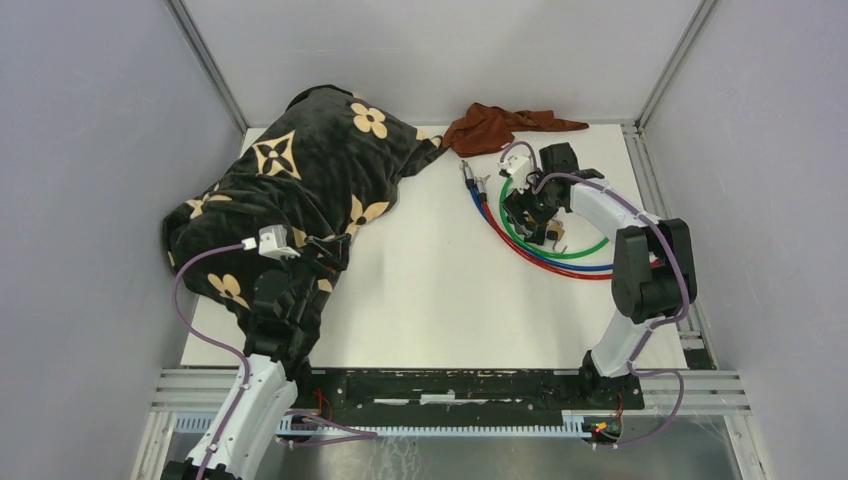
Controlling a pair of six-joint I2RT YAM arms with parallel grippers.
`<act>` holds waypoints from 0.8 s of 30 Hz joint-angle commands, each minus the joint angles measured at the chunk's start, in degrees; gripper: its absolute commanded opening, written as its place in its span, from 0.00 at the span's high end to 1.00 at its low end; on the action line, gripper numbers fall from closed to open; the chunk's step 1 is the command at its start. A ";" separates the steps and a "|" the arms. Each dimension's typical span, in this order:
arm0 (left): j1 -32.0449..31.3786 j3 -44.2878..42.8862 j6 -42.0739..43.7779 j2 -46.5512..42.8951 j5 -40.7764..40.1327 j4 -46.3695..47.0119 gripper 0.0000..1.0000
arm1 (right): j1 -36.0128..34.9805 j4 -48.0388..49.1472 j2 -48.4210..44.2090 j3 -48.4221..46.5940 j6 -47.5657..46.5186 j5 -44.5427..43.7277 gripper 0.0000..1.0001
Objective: Lock with the key
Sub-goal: Pick up the lock from the center of the board.
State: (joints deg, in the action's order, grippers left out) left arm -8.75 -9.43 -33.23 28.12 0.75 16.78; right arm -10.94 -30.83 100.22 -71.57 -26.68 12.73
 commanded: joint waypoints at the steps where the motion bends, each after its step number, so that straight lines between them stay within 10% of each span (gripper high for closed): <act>1: -0.04 0.20 -1.59 -0.19 1.52 2.89 0.00 | 1.85 -1.70 3.55 -3.27 -9.39 4.63 0.13; 24: -0.06 0.47 -2.10 0.44 1.82 3.06 0.01 | 3.20 -0.50 4.53 2.81 -5.22 -0.81 0.27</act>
State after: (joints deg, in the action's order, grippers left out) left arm -8.75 -9.04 -33.28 28.82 2.07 16.93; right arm -7.25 -34.00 105.84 -71.79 -34.13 15.03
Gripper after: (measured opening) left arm 0.992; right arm 0.682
